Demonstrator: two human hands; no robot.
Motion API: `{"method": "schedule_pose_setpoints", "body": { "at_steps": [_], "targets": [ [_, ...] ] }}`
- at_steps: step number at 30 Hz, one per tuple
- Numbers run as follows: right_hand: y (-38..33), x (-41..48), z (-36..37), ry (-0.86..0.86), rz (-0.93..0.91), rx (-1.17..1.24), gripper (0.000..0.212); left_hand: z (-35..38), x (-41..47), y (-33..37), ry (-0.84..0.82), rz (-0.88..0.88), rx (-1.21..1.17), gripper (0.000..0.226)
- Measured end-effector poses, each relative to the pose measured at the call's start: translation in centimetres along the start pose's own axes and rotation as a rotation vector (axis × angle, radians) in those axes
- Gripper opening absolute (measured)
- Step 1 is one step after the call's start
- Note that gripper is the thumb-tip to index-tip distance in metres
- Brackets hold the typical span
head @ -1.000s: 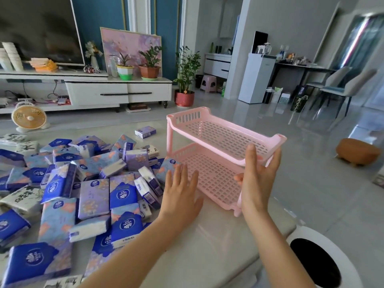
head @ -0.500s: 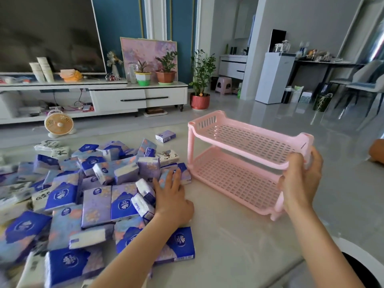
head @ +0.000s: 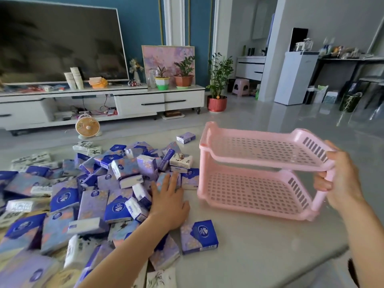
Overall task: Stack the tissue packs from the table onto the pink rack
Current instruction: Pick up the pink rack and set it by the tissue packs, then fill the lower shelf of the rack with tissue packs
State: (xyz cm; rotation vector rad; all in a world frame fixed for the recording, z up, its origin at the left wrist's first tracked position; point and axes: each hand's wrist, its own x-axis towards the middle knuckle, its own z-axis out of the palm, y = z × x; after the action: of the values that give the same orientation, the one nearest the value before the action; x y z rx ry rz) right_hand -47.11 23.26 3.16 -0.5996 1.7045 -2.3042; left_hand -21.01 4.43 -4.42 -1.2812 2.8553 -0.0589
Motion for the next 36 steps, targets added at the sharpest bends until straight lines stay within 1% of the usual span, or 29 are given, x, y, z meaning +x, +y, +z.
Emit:
{"method": "schedule_pose_setpoints", "body": {
  "at_steps": [3, 5, 7, 8, 9, 10, 11, 12, 13, 14, 15, 16, 17, 18, 19, 20, 21, 23, 25, 27, 29, 32, 34, 36],
  "targets": [
    [0.2, -0.1, -0.6, -0.055, 0.002, -0.004, 0.030, -0.2, -0.1, 0.0, 0.092, 0.047, -0.064, 0.046],
    [0.1, -0.7, -0.3, -0.049, -0.026, -0.041, 0.026, -0.6, -0.5, 0.2, 0.145, 0.077, -0.116, 0.041],
    [0.2, -1.1, -0.2, -0.016, -0.037, -0.101, 0.027, -1.3, -1.3, 0.3, 0.178, 0.086, -0.177, 0.039],
    [0.5, -1.2, -0.3, 0.054, -0.090, -0.180, 0.029, -1.7, -2.0, 0.3, 0.198, 0.092, -0.208, 0.038],
    [0.8, -1.6, -0.6, 0.175, -0.184, -0.273, 0.029, -2.0, -2.8, 0.2, 0.222, 0.104, -0.234, 0.038],
    [1.1, -2.1, -0.8, 0.346, -0.308, -0.331, 0.024, -2.2, -3.7, 0.0, 0.239, 0.121, -0.262, 0.038],
    [1.2, -3.2, -0.6, 0.510, -0.463, -0.319, 0.013, -2.3, -4.7, -0.2, 0.236, 0.133, -0.293, 0.039],
    [1.4, -4.7, 0.0, 0.575, -0.580, -0.275, 0.002, -2.3, -5.8, -0.4, 0.228, 0.142, -0.314, 0.041],
    [1.7, -6.7, 1.0, 0.523, -0.662, -0.263, 0.010, -2.1, -6.9, -0.7, 0.226, 0.153, -0.323, 0.042],
    [2.1, -8.9, 2.2, 0.337, -0.745, -0.294, 0.014, -1.9, -7.9, -0.8, 0.236, 0.170, -0.321, 0.044],
    [2.7, -10.9, 3.6, 0.073, -0.803, -0.351, 0.014, -1.5, -8.8, -0.9, 0.254, 0.184, -0.323, 0.044],
    [3.4, -12.6, 4.9, -0.216, -0.823, -0.439, 0.017, -1.1, -9.7, -0.9, 0.268, 0.188, -0.319, 0.044],
    [4.2, -14.0, 6.2, -0.503, -0.795, -0.544, 0.019, -0.6, -10.4, -0.9, 0.280, 0.180, -0.323, 0.043],
    [4.9, -15.1, 7.3, -0.735, -0.728, -0.648, 0.023, -0.2, -11.2, -0.8, 0.292, 0.178, -0.325, 0.041],
    [5.7, -16.0, 8.2, -0.890, -0.651, -0.723, 0.032, 0.1, -11.9, -0.8, 0.294, 0.186, -0.339, 0.039],
    [6.4, -16.5, 8.8, -0.978, -0.618, -0.781, 0.041, 0.4, -12.7, -0.7, 0.324, 0.215, -0.340, 0.038],
    [7.1, -16.8, 9.2, -1.032, -0.643, -0.837, 0.051, 0.7, -13.5, -0.6, 0.351, 0.234, -0.316, 0.038],
    [7.8, -17.0, 9.3, -1.095, -0.711, -0.993, 0.069, 0.7, -14.7, -0.2, 0.355, 0.240, -0.221, 0.038],
    [7.7, -16.6, 9.2, -1.123, -0.657, -1.125, 0.067, -0.5, -15.3, 0.6, 0.265, 0.181, -0.181, 0.044],
    [7.2, -16.3, 9.0, -1.134, -0.588, -1.199, 0.068, -1.3, -14.6, 1.0, 0.198, 0.065, -0.191, 0.046],
    [6.6, -16.0, 8.5, -1.112, -0.543, -1.224, 0.067, -1.9, -13.1, 1.5, 0.062, -0.067, -0.160, 0.049],
    [6.1, -15.1, 7.4, -1.070, -0.464, -1.202, 0.065, -2.7, -10.9, 1.7, -0.099, -0.142, -0.051, 0.054],
    [5.9, -14.8, 7.0, -1.054, -0.395, -1.149, 0.065, -3.0, -9.9, 1.7, -0.163, -0.176, -0.014, 0.056],
    [5.9, -14.8, 6.7, -1.050, -0.364, -1.095, 0.061, -3.2, -9.3, 1.7, -0.202, -0.192, -0.005, 0.061]
  ]
}}
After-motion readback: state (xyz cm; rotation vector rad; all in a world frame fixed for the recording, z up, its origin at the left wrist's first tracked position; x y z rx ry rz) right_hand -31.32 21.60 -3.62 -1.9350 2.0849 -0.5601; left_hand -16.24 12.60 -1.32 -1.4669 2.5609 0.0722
